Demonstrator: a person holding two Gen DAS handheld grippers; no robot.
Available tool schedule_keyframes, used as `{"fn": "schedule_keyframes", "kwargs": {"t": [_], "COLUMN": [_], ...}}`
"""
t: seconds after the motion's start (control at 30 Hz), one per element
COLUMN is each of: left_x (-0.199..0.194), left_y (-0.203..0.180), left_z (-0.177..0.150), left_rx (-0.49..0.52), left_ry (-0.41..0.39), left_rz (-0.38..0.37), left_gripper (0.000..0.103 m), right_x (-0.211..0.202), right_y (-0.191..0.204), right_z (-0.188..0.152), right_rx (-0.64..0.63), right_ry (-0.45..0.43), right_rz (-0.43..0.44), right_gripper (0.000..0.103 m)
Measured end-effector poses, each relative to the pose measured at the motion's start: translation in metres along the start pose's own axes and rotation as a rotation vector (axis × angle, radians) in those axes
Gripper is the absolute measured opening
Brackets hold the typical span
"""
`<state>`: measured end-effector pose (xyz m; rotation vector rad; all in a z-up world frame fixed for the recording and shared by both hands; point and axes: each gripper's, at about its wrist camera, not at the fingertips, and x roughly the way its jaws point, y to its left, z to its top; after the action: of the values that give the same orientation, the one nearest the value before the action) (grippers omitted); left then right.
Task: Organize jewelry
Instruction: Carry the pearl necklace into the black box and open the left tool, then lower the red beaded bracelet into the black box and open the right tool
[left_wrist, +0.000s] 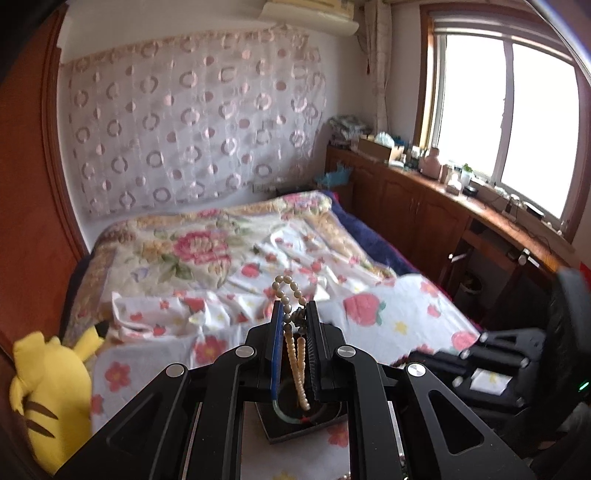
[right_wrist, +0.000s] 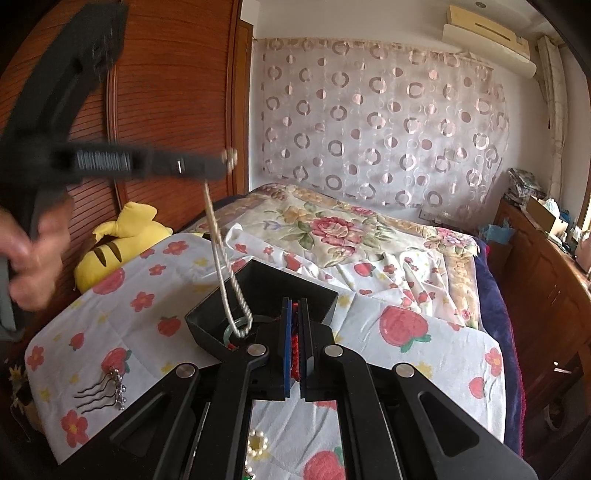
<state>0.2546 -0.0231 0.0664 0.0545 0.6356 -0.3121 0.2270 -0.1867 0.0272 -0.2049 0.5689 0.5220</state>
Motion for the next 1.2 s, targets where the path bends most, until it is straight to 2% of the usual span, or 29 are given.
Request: {"fn": "schedule_keyframes", "kwargs": {"t": [0.23, 0.4, 0.47, 0.63, 0.77, 0.83, 1.03, 1.2], "left_x": [0.036, 0.039, 0.035, 0.022, 0.009, 0.002, -0.014, -0.025], "left_y": [0.013, 0.020, 0.023, 0.033, 0.043, 0.047, 0.056, 0.062], "left_z": [-0.038, -0.049, -0.052, -0.062, -0.073, -0.080, -0.098, -0.113], "left_rx": [-0.048, -0.058, -0.065, -0.078, -0.083, -0.081, -0.067, -0.073], "left_ry": [0.080, 0.083, 0.075, 0.052, 0.028, 0.018, -0.016, -0.034], "left_rz": [-0.011, 0.001, 0.004, 0.024, 0.042, 0.059, 0.121, 0.128], "left_gripper": [0.011, 0.011, 0.015, 0.040, 0.056, 0.071, 0.091, 0.095], "right_x": [0.015, 0.027, 0.030, 0.048, 0.065, 0.074, 0.092, 0.097], "right_y": [0.000, 0.003, 0.003, 0.008, 0.010, 0.013, 0.018, 0.019], "right_z": [0.002, 0.006, 0.007, 0.012, 0.016, 0.016, 0.013, 0.011], "right_rx": [0.010, 0.003, 0.006, -0.009, -0.014, -0.016, -0.021, -0.019], "right_ry": [0.014, 0.025, 0.027, 0.045, 0.068, 0.082, 0.115, 0.122], "right_rz": [0.006, 0.001, 0.006, -0.002, -0.010, -0.015, -0.028, -0.038], "right_gripper": [0.004, 0.004, 0.004, 0.004, 0.004, 0.004, 0.004, 0.008]}}
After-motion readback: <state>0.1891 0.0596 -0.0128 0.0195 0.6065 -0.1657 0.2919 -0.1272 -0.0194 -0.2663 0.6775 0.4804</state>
